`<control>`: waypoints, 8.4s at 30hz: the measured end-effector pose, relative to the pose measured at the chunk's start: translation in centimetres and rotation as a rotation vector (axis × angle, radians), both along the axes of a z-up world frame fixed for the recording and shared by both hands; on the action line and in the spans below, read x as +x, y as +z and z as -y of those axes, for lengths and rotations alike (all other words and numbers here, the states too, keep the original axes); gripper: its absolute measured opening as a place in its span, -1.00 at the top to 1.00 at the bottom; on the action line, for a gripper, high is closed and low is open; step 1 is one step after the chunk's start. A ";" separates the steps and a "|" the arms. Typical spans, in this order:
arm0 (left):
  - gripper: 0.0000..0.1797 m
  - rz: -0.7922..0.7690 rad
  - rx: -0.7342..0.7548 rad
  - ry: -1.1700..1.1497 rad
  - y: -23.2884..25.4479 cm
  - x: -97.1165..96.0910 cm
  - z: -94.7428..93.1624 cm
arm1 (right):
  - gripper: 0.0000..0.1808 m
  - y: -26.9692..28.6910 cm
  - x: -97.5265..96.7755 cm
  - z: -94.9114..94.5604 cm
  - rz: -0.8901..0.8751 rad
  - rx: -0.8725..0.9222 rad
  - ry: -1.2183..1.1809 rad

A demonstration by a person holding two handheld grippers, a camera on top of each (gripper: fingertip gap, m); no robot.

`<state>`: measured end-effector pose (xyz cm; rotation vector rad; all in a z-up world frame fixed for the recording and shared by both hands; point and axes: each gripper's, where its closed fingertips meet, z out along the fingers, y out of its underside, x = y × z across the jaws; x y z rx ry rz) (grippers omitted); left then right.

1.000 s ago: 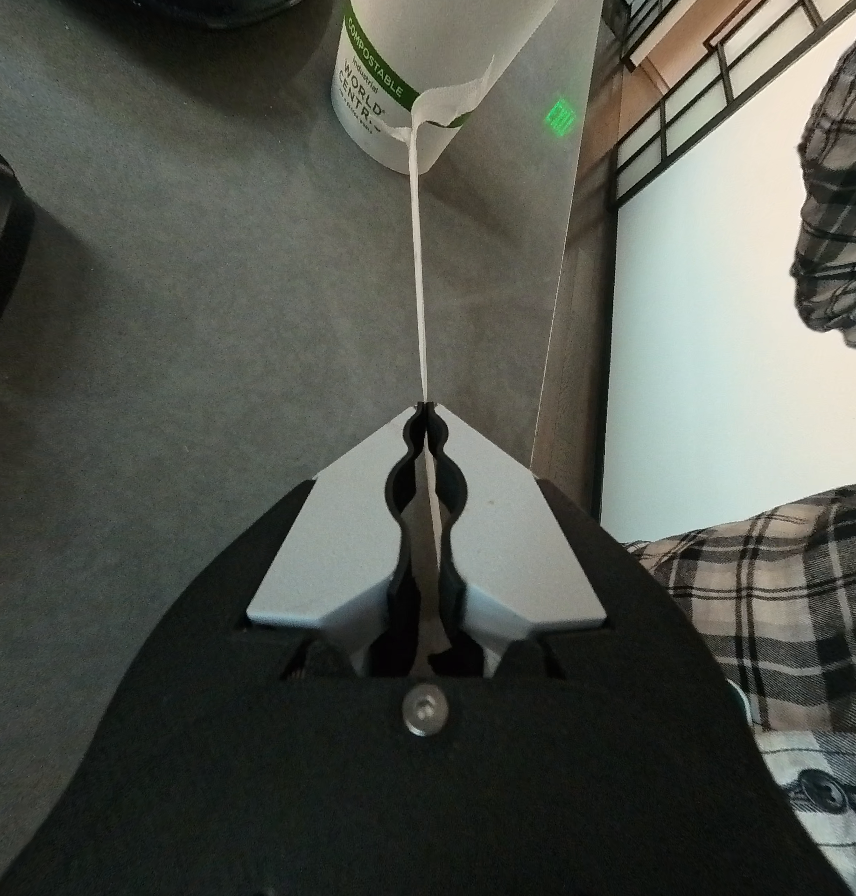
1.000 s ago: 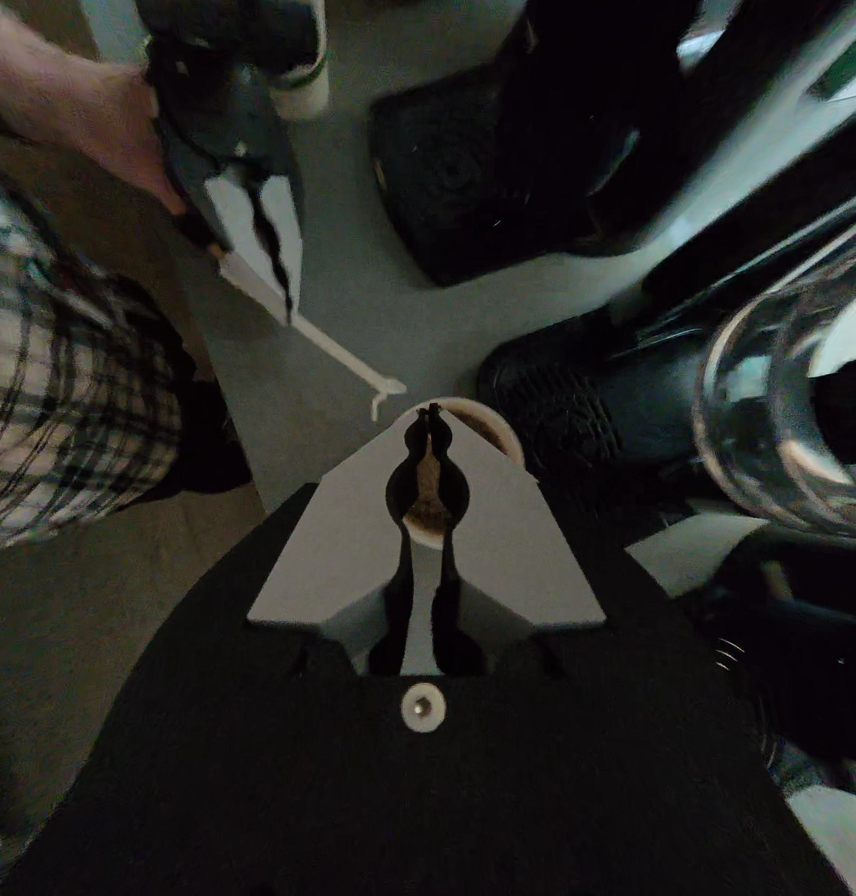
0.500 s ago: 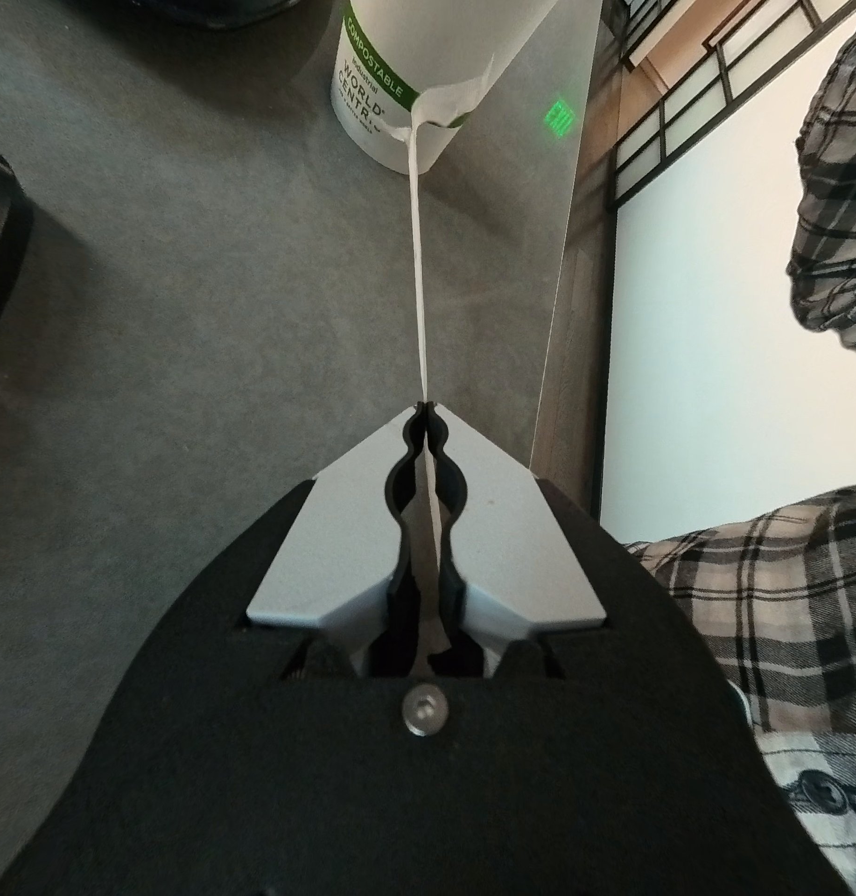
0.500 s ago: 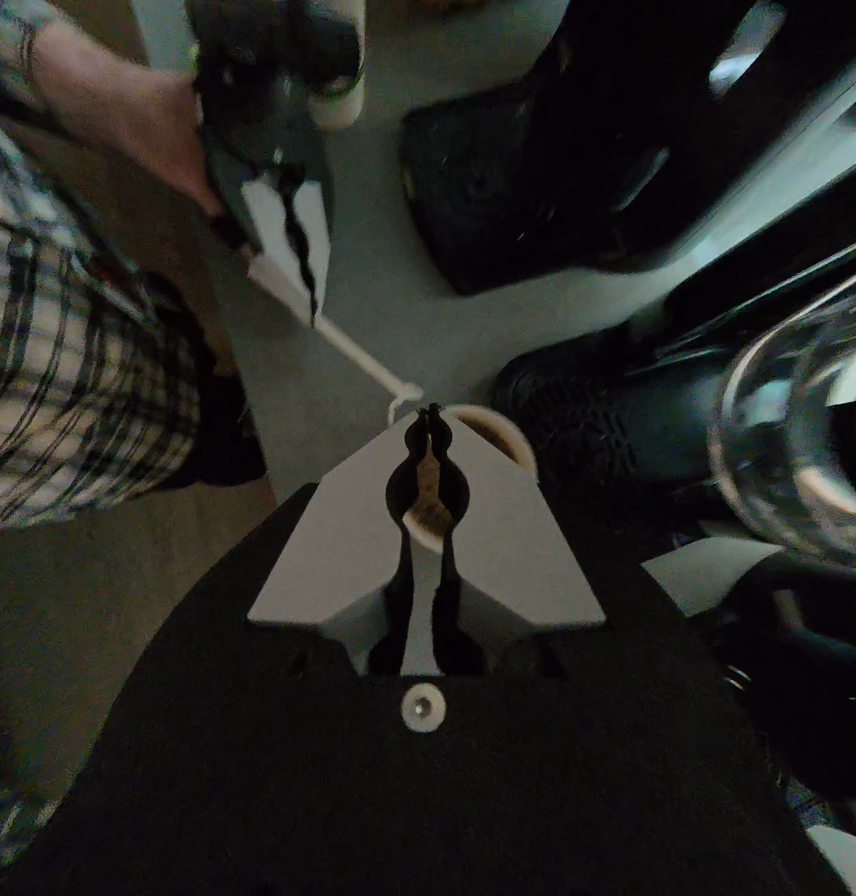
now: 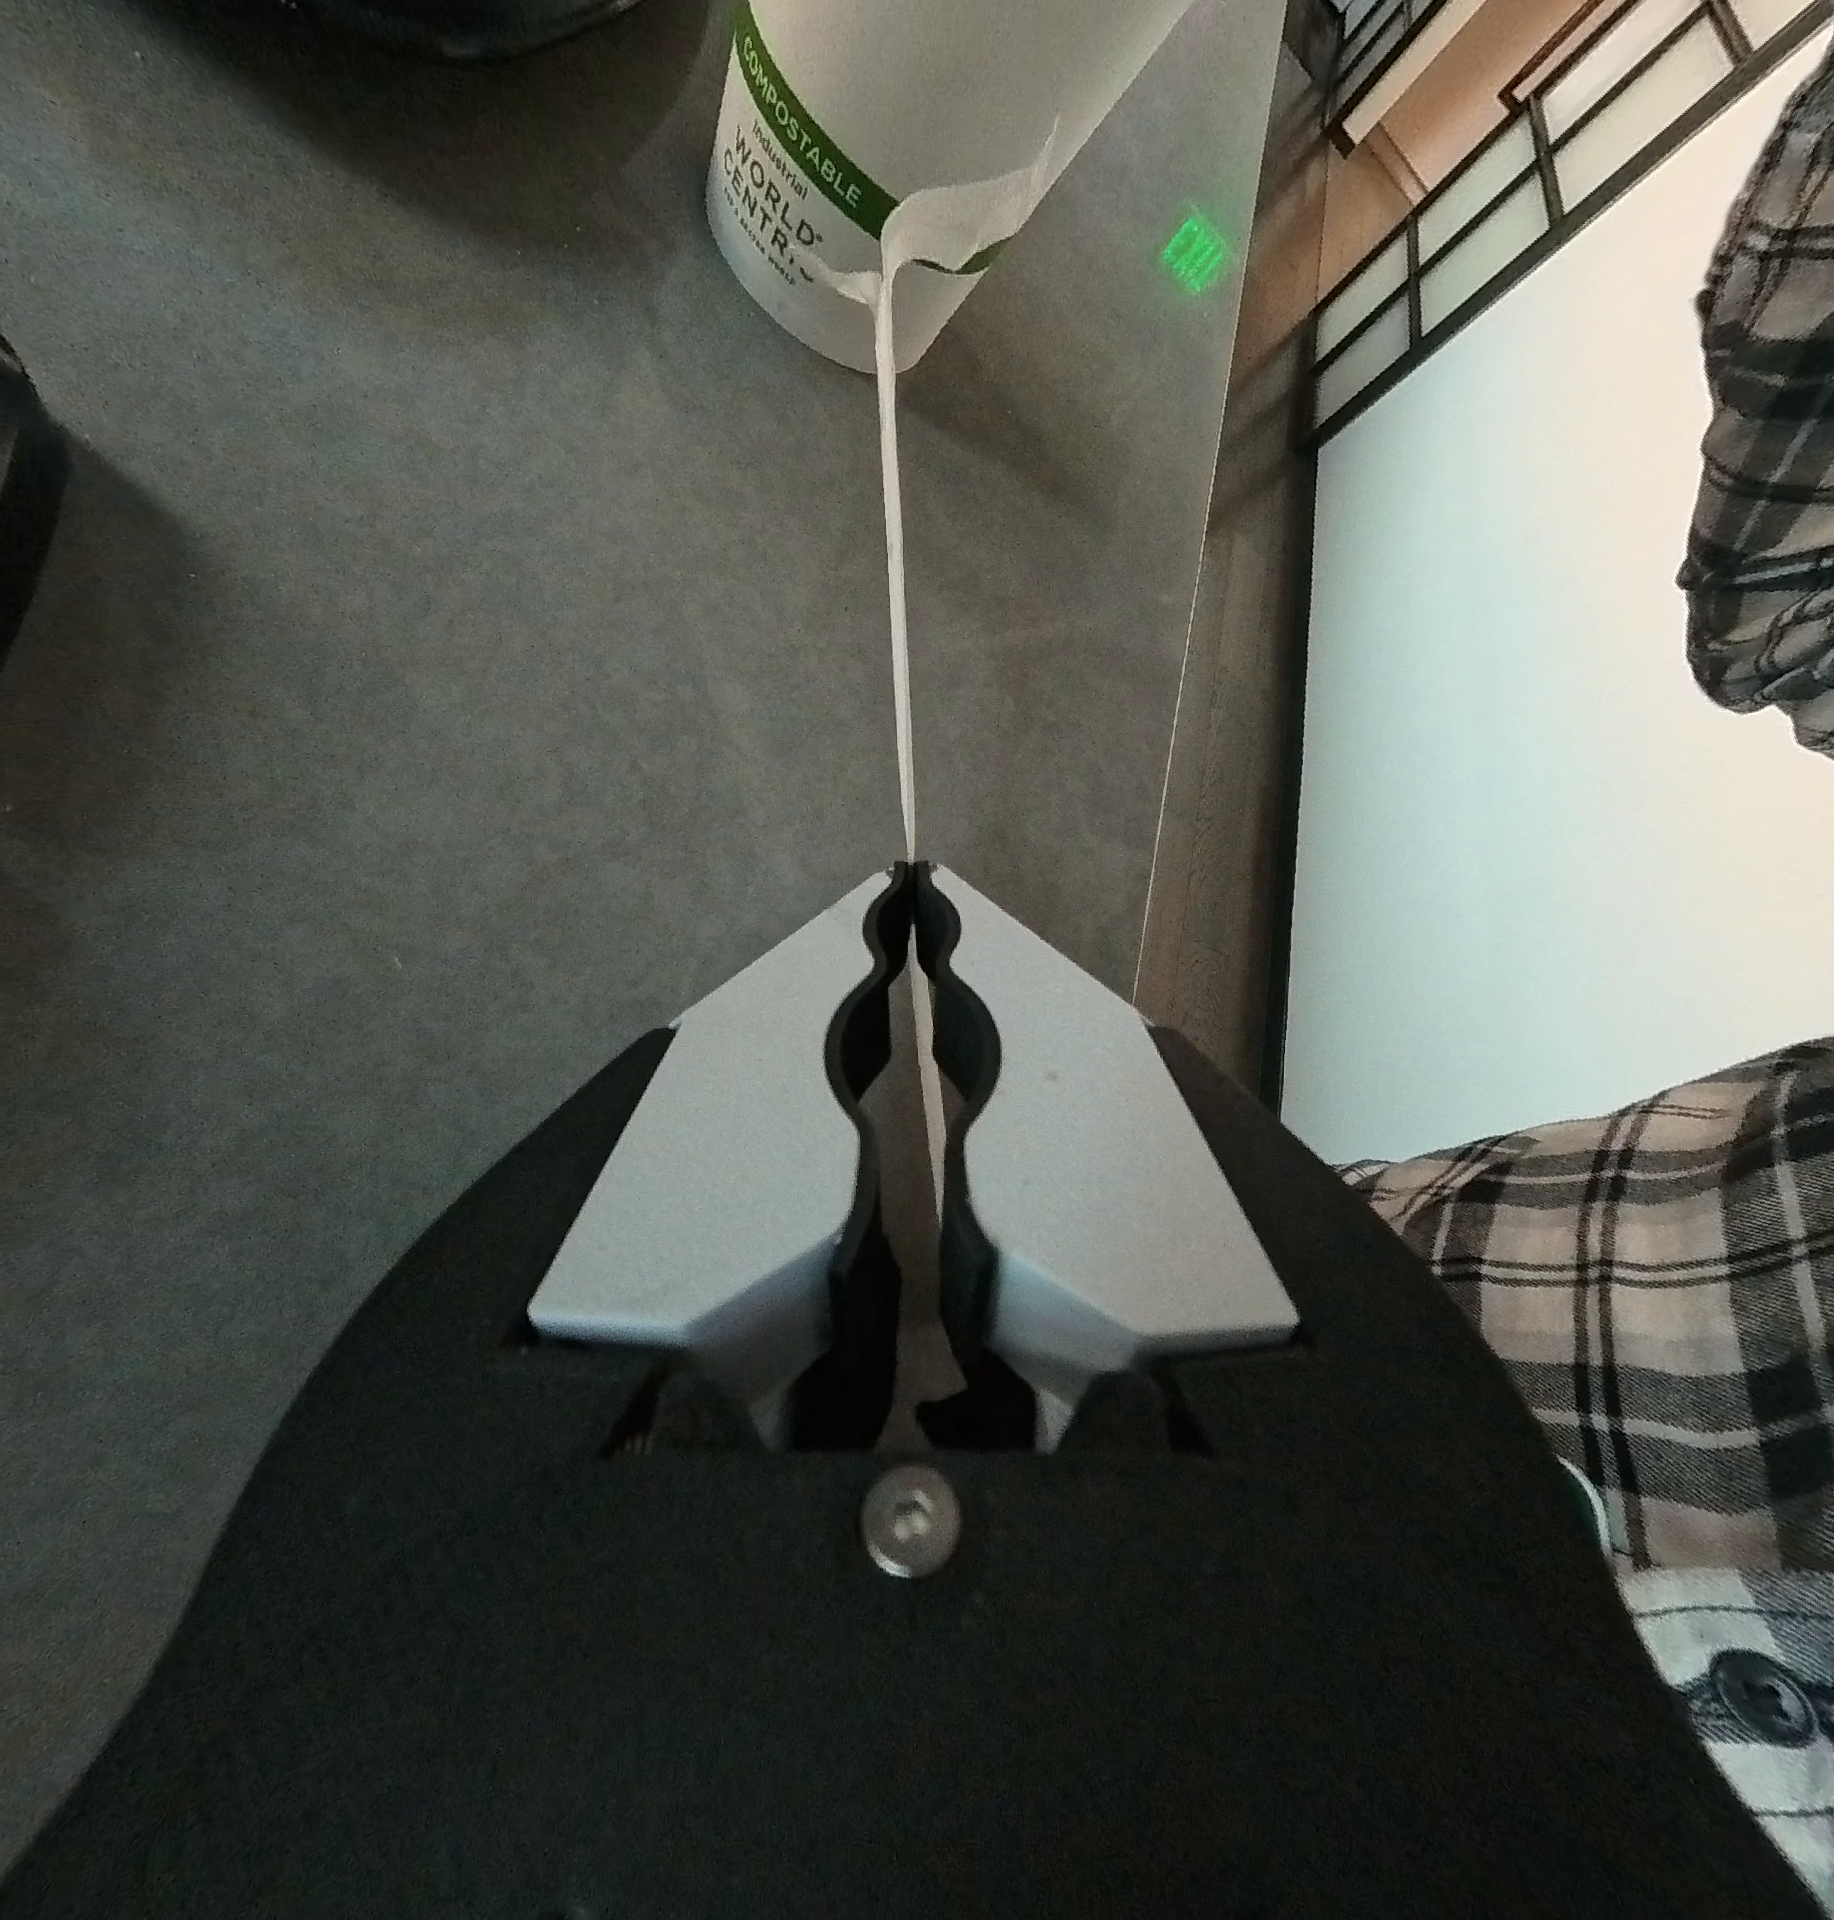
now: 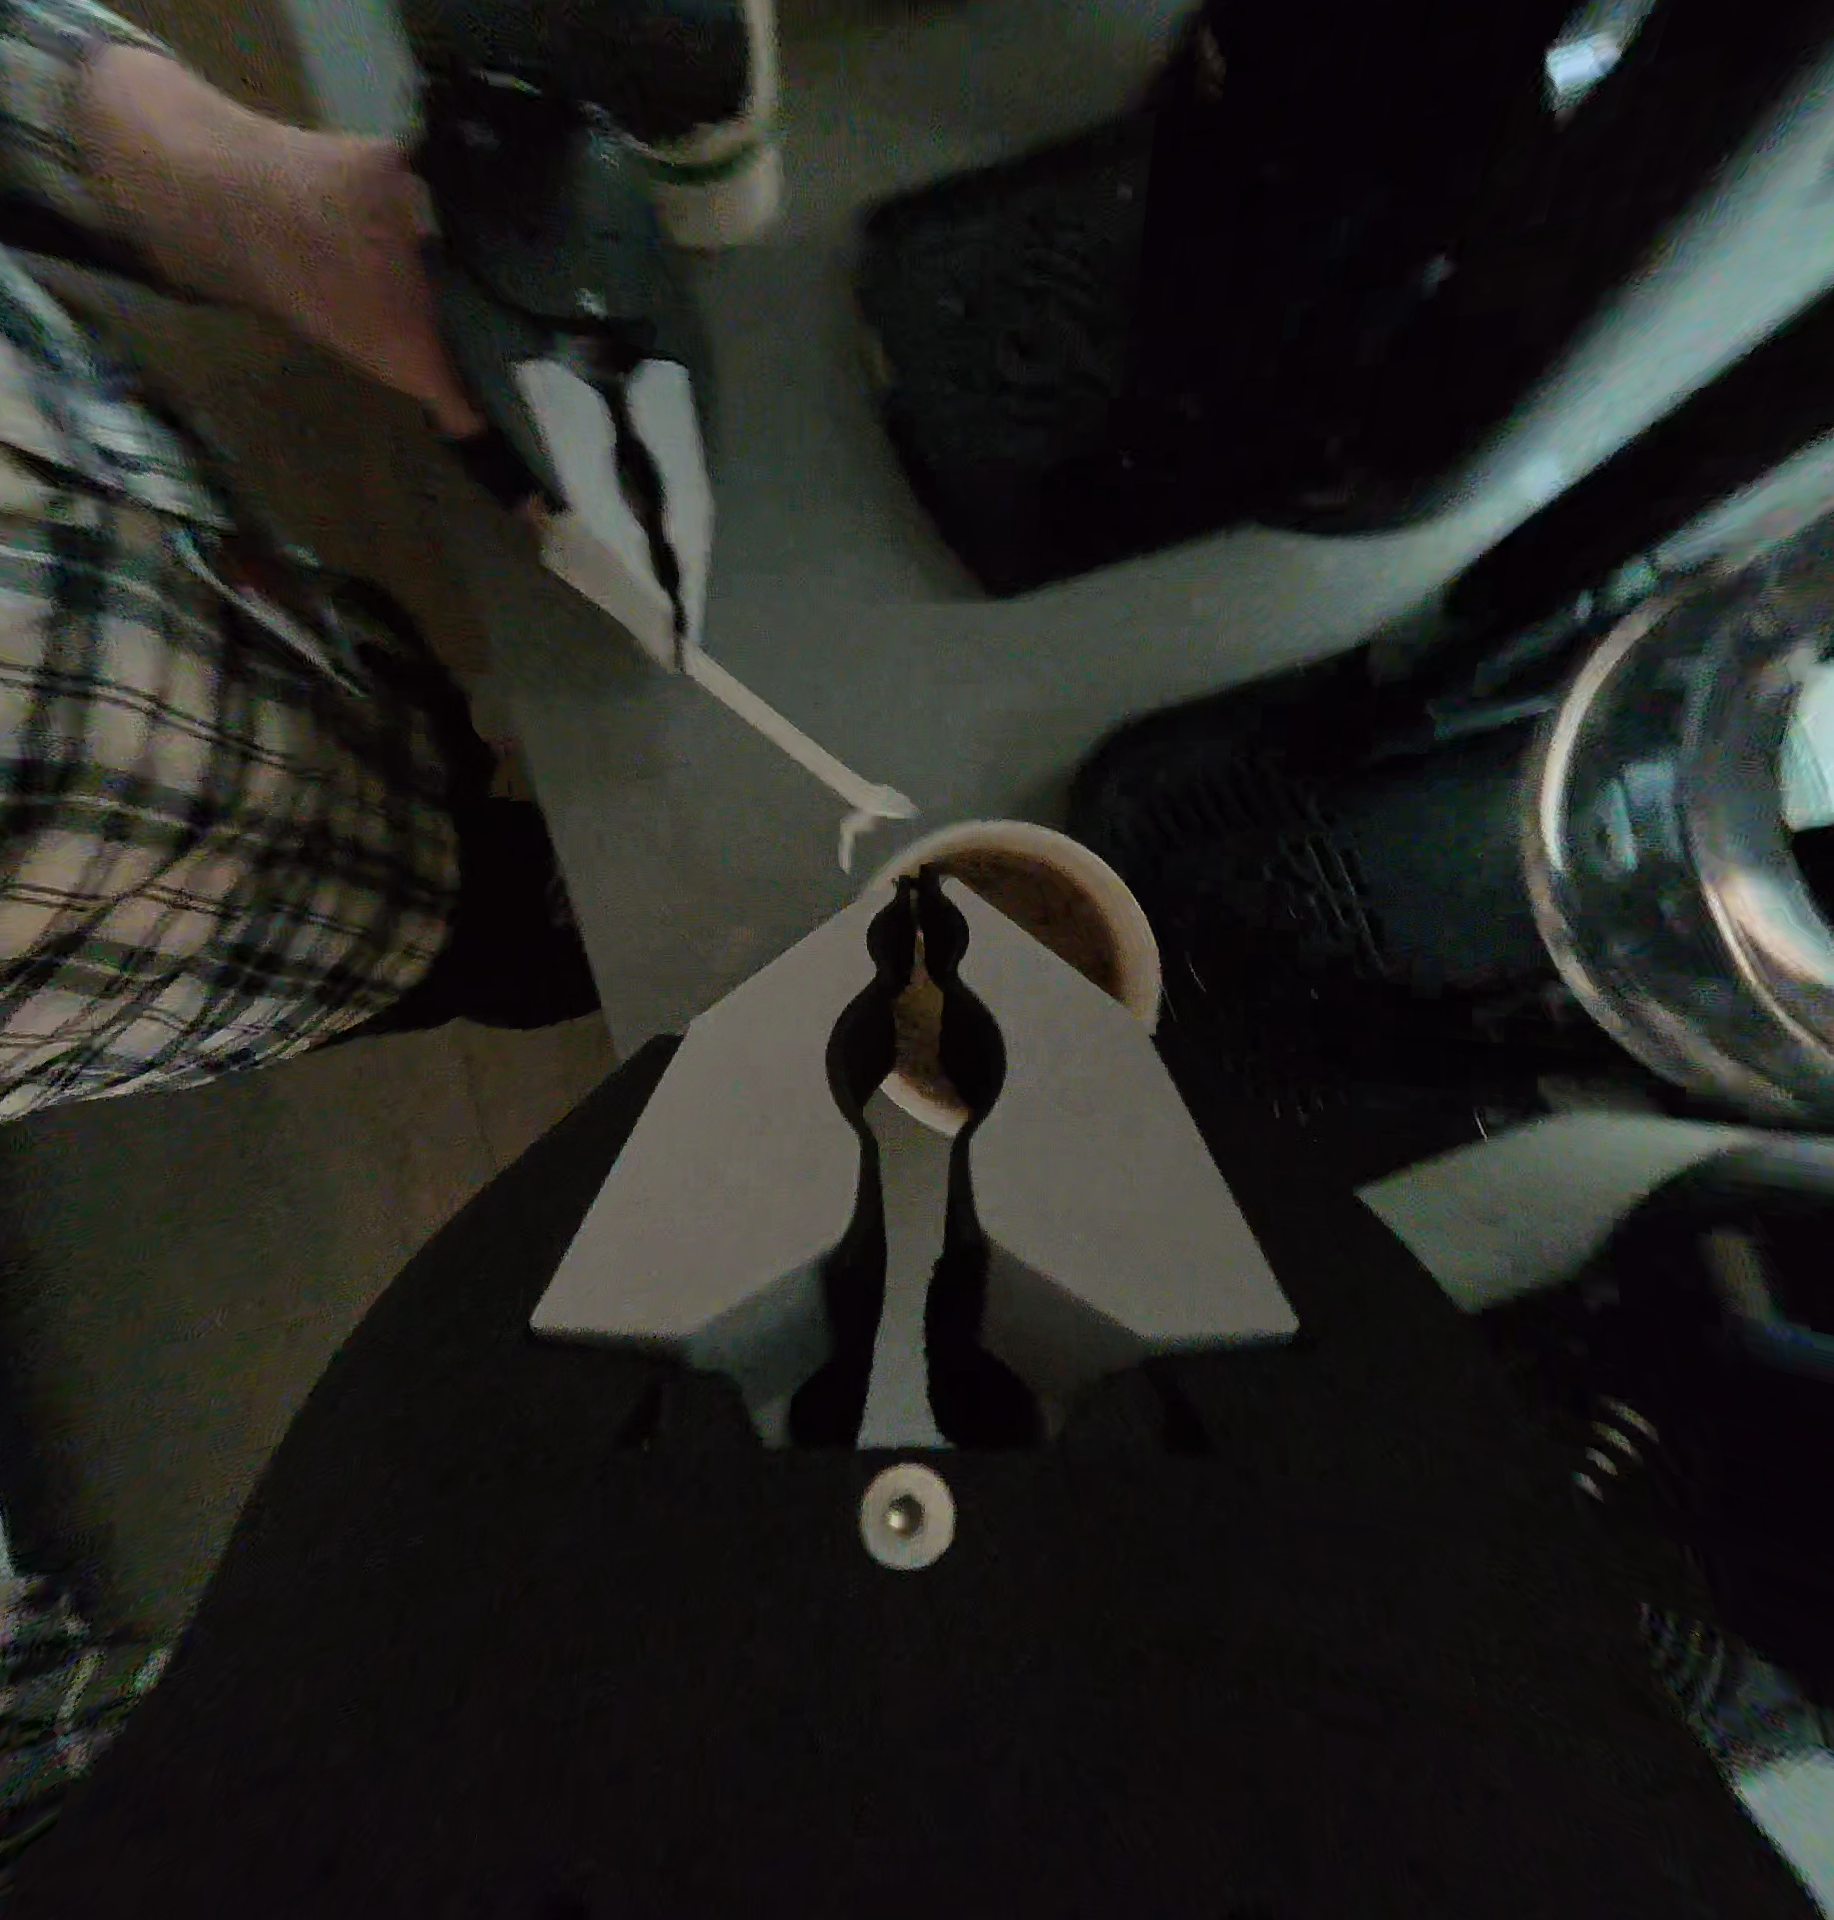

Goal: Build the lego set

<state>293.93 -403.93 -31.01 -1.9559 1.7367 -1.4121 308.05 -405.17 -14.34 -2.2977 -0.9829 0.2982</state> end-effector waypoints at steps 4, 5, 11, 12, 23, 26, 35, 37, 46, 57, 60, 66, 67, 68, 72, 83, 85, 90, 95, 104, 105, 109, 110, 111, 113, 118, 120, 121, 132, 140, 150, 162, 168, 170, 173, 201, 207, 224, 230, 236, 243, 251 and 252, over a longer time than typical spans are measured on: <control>1.00 -0.003 -0.002 -0.002 0.0 0.0 0.0 | 1.00 -0.3 2.5 -2.2 0.053 0.032 -0.164; 1.00 0.000 -0.002 0.002 0.0 0.0 0.0 | 1.00 -0.9 2.8 -1.5 0.068 -0.010 -0.153; 1.00 -0.006 0.002 -0.004 -0.1 0.0 0.0 | 1.00 0.1 1.3 -1.9 -0.008 0.018 -0.125; 1.00 -0.006 0.001 -0.004 -0.1 0.0 0.0 | 1.00 -0.6 2.7 -1.9 0.050 -0.006 -0.175; 1.00 -0.001 0.003 -0.002 -0.1 0.0 0.0 | 1.00 -0.4 1.4 -0.1 0.026 -0.024 -0.078; 1.00 -0.009 0.004 -0.009 -0.2 0.0 0.1 | 1.00 0.4 0.5 -1.4 0.029 0.040 -0.070; 1.00 -0.012 0.006 -0.012 -0.2 0.0 0.2 | 1.00 0.0 1.5 -2.1 0.070 0.034 -0.137; 1.00 -0.007 0.004 -0.007 -0.2 0.0 0.1 | 1.00 -0.9 3.1 -1.2 0.107 -0.026 -0.172; 1.00 -0.007 0.002 -0.009 -0.2 0.0 0.1 | 1.00 -0.7 1.2 0.0 0.063 -0.062 -0.050; 1.00 -0.007 -0.003 -0.015 -0.1 0.0 0.2 | 1.00 0.3 0.5 -1.8 0.039 0.029 -0.064; 1.00 -0.003 -0.007 -0.013 -0.1 0.0 0.2 | 1.00 -0.9 2.5 -0.7 0.086 -0.058 -0.109; 1.00 -0.007 -0.003 -0.027 -0.1 0.0 0.4 | 1.00 0.5 1.4 -2.4 0.061 0.035 -0.108; 1.00 -0.007 -0.004 -0.029 -0.1 0.0 0.4 | 1.00 -0.5 2.4 -2.0 0.108 -0.012 -0.127; 1.00 -0.006 -0.005 -0.028 -0.1 0.0 0.4 | 1.00 -1.1 2.6 -1.2 0.112 -0.047 -0.114; 1.00 -0.004 -0.004 -0.024 -0.1 0.0 0.3 | 1.00 0.0 -0.6 -0.8 0.028 0.001 0.006; 1.00 -0.004 -0.005 -0.015 -0.1 0.1 0.2 | 1.00 -0.8 2.8 -2.1 0.112 -0.018 -0.150; 1.00 0.001 -0.003 -0.011 0.0 0.1 0.2 | 1.00 -0.8 1.0 -0.5 0.048 -0.049 -0.049; 1.00 -0.004 -0.004 -0.013 -0.1 0.1 0.2 | 1.00 -0.6 2.1 -2.4 0.103 0.005 -0.137; 1.00 -0.005 -0.003 -0.011 -0.1 0.1 0.2 | 1.00 0.0 -0.8 -0.8 0.036 0.002 0.023; 1.00 -0.009 -0.004 -0.011 -0.1 0.0 0.2 | 1.00 0.4 -0.3 -1.8 0.035 0.040 -0.023; 1.00 -0.009 -0.005 -0.010 -0.1 0.1 0.1 | 1.00 0.2 1.1 -2.3 0.067 0.035 -0.090; 1.00 -0.008 -0.004 -0.008 -0.1 0.0 0.1 | 1.00 -0.1 -0.5 0.0 0.016 -0.034 0.040; 1.00 -0.011 -0.004 -0.010 -0.2 0.0 0.2 | 1.00 0.4 -1.2 -0.3 0.008 -0.001 0.058; 1.00 -0.012 -0.004 -0.011 -0.2 0.0 0.2 | 1.00 0.7 -0.8 -1.4 0.025 0.033 0.011; 1.00 -0.011 -0.004 -0.010 -0.2 0.0 0.1 | 1.00 -0.2 2.0 -2.2 0.101 0.001 -0.111; 1.00 -0.008 -0.004 -0.008 -0.1 0.0 0.1 | 1.00 0.3 -0.8 -1.1 0.027 0.013 0.023; 1.00 -0.008 -0.003 -0.008 -0.1 0.0 0.1 | 1.00 -0.2 1.4 -2.2 0.090 0.009 -0.088; 1.00 -0.007 -0.003 -0.007 -0.1 0.0 0.1 | 1.00 -1.0 2.3 -1.7 0.116 -0.039 -0.107; 1.00 -0.006 -0.002 -0.006 -0.1 0.0 0.1 | 1.00 -0.2 -0.4 -0.5 0.041 -0.027 0.024; 1.00 -0.006 -0.001 -0.006 -0.1 0.0 0.1 | 1.00 0.2 -1.2 -0.2 0.010 -0.019 0.063; 1.00 -0.011 -0.002 -0.012 -0.2 0.0 0.1 | 1.00 0.1 0.5 -2.3 0.036 0.027 -0.082; 1.00 -0.005 -0.001 -0.005 -0.1 0.0 0.0 | 1.00 -0.9 1.0 -0.3 0.049 -0.052 -0.045; 1.00 -0.011 -0.001 -0.008 -0.2 0.0 0.1 | 1.00 -0.8 1.4 -2.2 0.080 -0.003 -0.101; 1.00 -0.007 0.000 -0.005 -0.1 0.0 0.0 | 1.00 -1.0 1.3 -0.5 0.067 -0.050 -0.053; 1.00 -0.011 0.001 -0.008 -0.2 0.0 0.1 | 1.00 -0.8 -1.2 -0.1 0.032 -0.036 0.053; 1.00 -0.018 -0.002 -0.011 -0.2 -0.1 0.1 | 1.00 0.0 2.3 -1.7 0.150 0.002 -0.077; 1.00 -0.021 -0.001 -0.012 -0.3 -0.1 0.2 | 1.00 0.4 0.2 -1.7 0.107 0.028 0.003; 1.00 -0.020 -0.002 -0.008 -0.3 -0.2 0.1 | 1.00 -0.8 2.2 -1.5 0.157 -0.042 -0.055; 1.00 -0.020 -0.001 -0.008 -0.3 -0.2 0.1 | 1.00 -0.2 1.5 -1.9 0.127 -0.004 -0.048; 1.00 -0.022 0.000 -0.008 -0.3 -0.2 0.1 | 1.00 0.1 -0.2 -1.5 0.091 0.009 0.028; 1.00 -0.023 0.003 -0.009 -0.3 -0.2 0.1 | 1.00 0.0 -0.7 -0.6 0.078 -0.015 0.078; 1.00 -0.022 0.005 -0.008 -0.3 -0.2 0.1 | 1.00 0.1 0.2 -1.7 0.117 0.013 0.022; 1.00 -0.021 0.005 -0.007 -0.3 -0.2 0.1 | 1.00 0.3 1.3 -2.5 0.138 0.031 -0.037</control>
